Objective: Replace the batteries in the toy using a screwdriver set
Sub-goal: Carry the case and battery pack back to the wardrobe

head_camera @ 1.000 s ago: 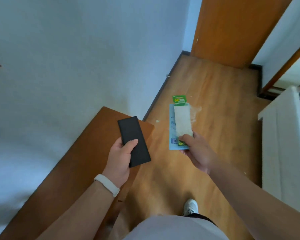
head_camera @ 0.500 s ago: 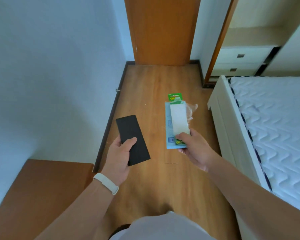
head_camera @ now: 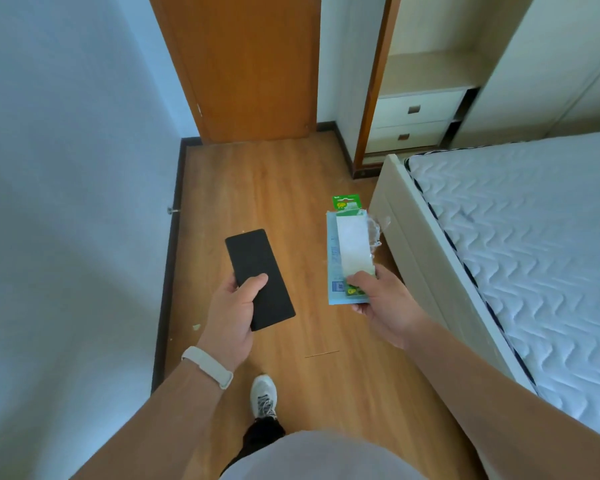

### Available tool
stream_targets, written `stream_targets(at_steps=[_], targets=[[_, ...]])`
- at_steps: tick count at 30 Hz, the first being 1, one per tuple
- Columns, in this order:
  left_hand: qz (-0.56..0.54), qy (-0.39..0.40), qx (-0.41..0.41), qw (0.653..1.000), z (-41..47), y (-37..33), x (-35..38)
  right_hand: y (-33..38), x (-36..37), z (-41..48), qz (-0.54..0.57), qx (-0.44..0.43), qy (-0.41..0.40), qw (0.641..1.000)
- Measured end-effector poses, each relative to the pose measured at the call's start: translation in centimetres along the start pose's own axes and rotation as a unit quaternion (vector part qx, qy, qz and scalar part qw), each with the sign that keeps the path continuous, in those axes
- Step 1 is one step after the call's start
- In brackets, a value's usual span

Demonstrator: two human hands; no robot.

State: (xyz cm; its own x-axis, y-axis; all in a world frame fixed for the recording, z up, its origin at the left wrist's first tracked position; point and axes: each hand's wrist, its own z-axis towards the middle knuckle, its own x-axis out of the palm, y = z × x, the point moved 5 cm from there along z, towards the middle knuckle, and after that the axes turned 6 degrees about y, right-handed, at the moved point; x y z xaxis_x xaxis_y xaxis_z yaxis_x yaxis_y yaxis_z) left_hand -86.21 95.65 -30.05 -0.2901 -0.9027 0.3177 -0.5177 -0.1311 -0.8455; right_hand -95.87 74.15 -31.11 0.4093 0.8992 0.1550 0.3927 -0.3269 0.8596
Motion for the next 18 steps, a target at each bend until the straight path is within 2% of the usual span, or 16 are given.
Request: stream_targets(at_steps=[10, 18], targets=[[0.056, 0.086, -0.009, 0.995, 15.2, -9.9, -3.6, 6.9, 6.6, 10.9, 0.025, -0.016, -0.075, 0.997], [0.081, 0.117, -0.038, 0.989, 23.9, -12.4, -1.6, 10.1, 5.1, 16.7, 0.058, -0.01, -0.134, 0.989]])
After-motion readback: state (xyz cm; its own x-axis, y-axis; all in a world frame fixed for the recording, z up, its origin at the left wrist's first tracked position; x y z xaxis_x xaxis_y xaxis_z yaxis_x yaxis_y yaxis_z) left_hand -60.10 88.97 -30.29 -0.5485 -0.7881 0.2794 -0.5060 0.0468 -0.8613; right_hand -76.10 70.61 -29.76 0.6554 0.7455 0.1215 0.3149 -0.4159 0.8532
